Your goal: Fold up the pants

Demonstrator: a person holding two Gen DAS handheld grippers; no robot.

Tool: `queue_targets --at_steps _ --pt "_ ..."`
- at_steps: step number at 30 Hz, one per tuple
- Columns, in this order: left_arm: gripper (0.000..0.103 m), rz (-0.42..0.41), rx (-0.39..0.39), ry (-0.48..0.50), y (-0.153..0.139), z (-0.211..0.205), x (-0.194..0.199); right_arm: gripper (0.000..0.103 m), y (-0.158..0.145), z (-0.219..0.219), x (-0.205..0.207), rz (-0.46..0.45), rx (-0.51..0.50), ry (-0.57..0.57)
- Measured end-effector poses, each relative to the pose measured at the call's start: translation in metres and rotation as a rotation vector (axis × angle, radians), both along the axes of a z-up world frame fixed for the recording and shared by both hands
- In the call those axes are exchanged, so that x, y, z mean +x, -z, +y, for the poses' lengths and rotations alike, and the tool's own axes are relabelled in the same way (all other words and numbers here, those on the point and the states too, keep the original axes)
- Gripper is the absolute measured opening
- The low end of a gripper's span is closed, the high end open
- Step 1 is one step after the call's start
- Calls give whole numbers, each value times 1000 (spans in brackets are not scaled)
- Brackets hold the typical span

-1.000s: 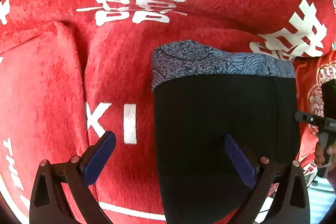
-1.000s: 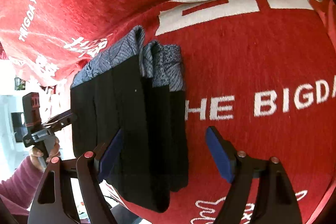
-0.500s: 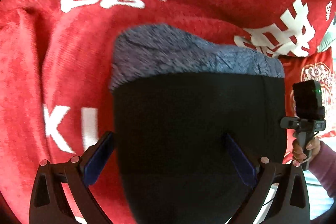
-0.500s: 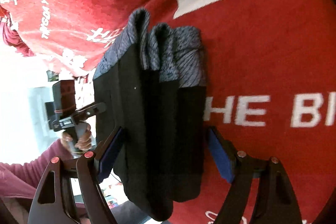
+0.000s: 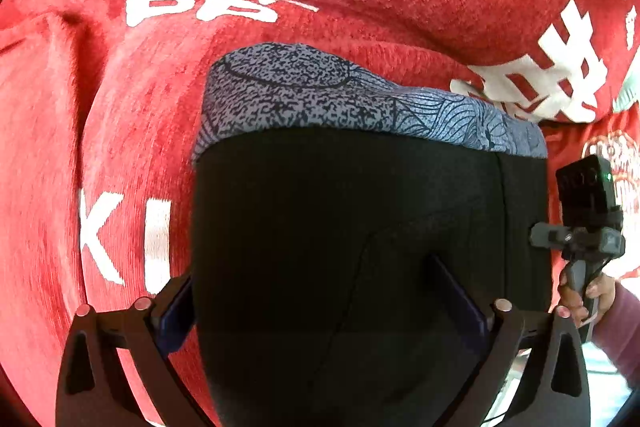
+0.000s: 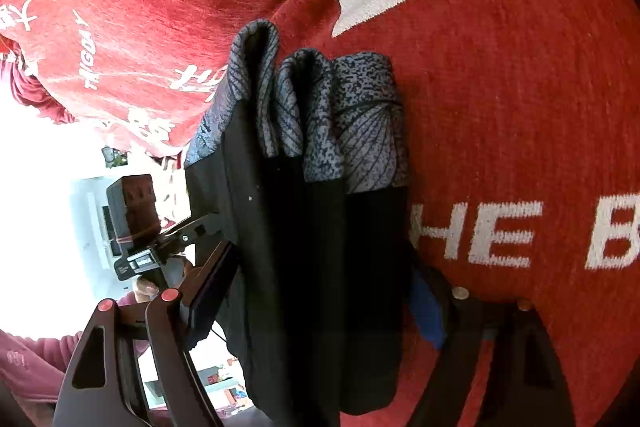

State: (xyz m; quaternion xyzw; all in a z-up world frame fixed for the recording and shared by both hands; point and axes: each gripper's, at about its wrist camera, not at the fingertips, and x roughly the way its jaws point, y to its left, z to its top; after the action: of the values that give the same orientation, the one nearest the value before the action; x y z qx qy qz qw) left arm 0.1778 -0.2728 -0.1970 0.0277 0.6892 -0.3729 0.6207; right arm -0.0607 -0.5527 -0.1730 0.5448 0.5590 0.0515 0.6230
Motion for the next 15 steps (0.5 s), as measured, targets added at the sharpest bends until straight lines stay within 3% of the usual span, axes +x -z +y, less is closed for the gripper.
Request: queue_targets --at_steps 7,15 --pt "73 -88 -2 24 -32 4 -8 57 -16 7 3 39 -41 42" --pt "72 -103 -63 97 -80 29 -20 55 -49 32 -10 21 25 152"
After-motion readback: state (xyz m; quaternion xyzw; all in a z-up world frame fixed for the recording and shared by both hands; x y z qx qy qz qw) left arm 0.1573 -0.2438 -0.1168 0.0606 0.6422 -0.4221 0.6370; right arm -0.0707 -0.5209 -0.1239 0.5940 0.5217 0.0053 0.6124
